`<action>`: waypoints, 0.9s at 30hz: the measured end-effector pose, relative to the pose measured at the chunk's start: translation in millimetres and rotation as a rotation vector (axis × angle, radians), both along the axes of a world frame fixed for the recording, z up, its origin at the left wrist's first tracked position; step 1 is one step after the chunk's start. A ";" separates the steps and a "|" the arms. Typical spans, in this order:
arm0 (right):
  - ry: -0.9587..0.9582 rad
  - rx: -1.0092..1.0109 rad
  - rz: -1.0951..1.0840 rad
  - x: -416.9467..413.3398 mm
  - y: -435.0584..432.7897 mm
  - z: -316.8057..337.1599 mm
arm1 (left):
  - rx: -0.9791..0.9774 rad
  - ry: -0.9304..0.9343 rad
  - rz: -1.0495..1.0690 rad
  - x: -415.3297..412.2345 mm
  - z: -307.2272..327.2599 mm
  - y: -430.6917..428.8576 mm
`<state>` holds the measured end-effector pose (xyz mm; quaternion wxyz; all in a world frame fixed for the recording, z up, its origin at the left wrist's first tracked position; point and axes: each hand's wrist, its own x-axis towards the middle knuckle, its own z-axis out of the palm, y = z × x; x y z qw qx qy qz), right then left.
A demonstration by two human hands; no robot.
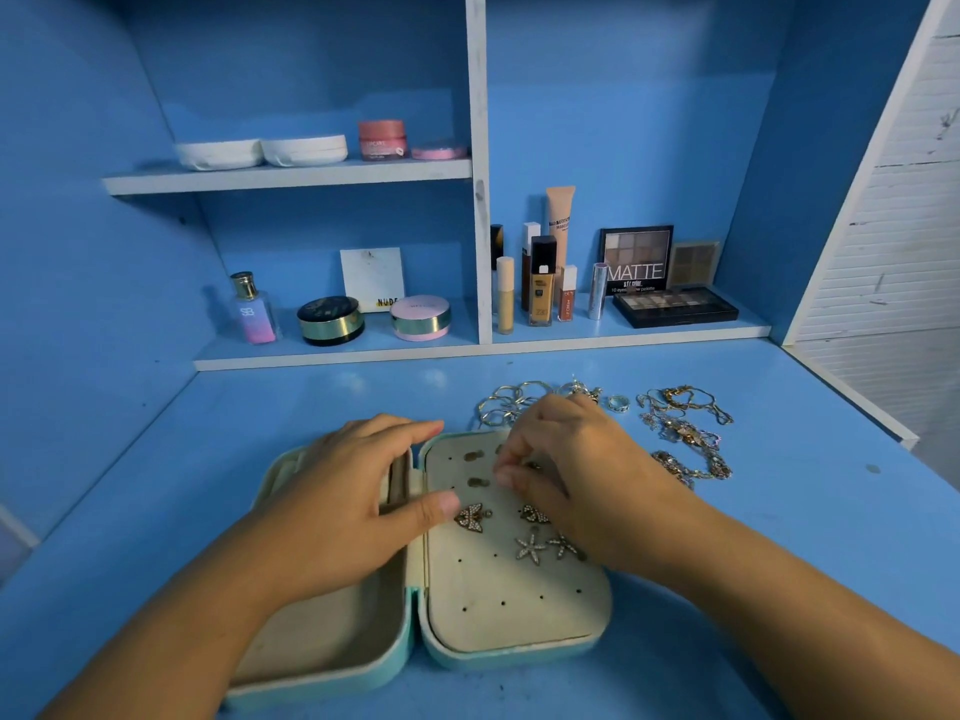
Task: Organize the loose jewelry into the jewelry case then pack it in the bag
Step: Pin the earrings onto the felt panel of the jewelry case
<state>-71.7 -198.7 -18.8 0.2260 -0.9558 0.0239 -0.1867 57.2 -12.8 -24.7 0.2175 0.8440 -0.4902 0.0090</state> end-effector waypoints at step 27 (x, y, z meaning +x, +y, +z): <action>0.163 -0.015 0.106 -9.4 -3.1 5.8 | -0.132 0.077 -0.117 -11.4 6.4 -2.4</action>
